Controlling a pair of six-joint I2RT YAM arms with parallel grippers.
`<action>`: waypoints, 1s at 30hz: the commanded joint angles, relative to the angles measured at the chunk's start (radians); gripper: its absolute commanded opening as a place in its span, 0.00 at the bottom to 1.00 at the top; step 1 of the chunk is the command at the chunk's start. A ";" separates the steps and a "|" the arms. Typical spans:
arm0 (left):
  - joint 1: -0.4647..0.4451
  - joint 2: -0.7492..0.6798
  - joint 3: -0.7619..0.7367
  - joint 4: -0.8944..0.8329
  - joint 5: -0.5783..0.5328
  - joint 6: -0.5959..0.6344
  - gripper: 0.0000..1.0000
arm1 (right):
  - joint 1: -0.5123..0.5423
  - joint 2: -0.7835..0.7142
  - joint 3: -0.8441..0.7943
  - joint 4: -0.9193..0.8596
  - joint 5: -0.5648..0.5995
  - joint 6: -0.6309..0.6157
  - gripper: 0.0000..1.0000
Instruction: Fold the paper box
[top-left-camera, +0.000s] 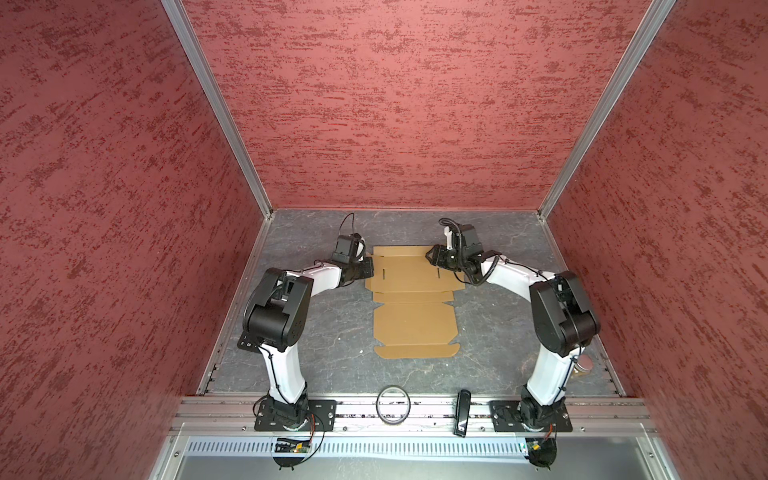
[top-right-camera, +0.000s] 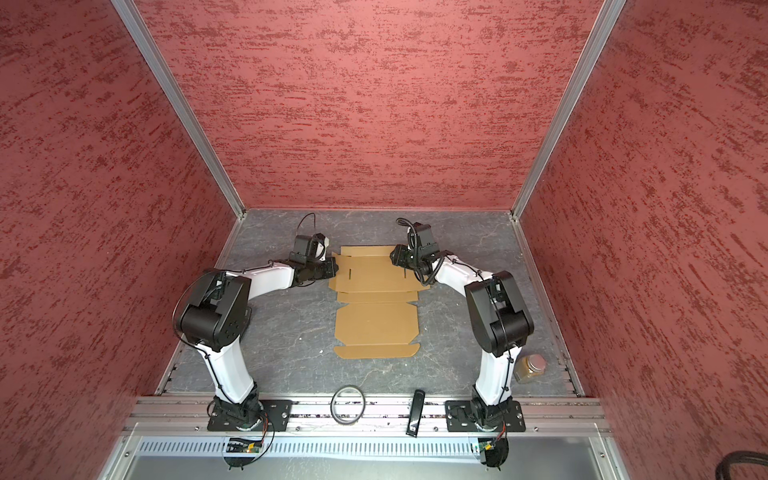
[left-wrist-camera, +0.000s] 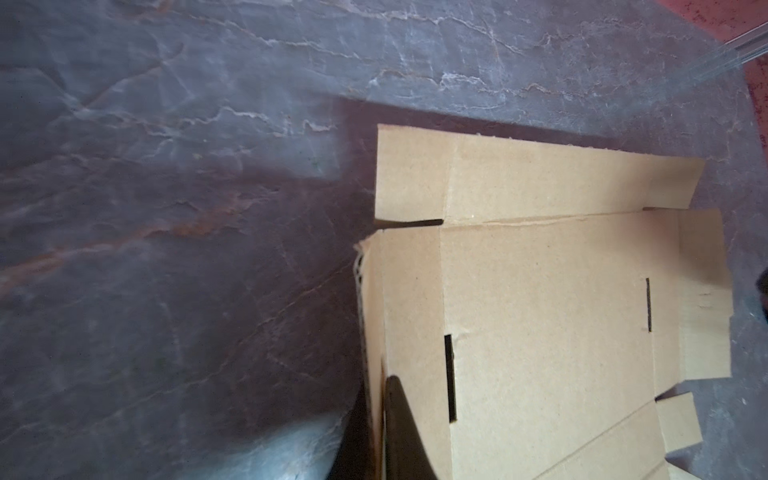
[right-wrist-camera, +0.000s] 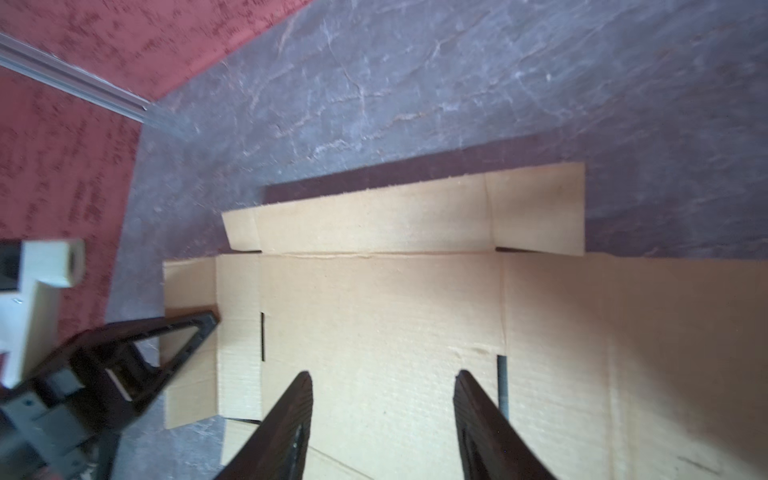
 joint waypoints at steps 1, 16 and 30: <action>-0.019 -0.042 -0.050 0.128 -0.088 0.003 0.07 | 0.005 -0.032 0.024 0.004 0.006 0.122 0.57; -0.046 -0.128 -0.302 0.566 -0.273 -0.090 0.05 | 0.060 -0.087 0.089 -0.011 0.092 0.278 0.64; -0.134 -0.118 -0.439 0.831 -0.456 -0.043 0.01 | 0.131 -0.069 0.066 0.105 0.184 0.612 0.71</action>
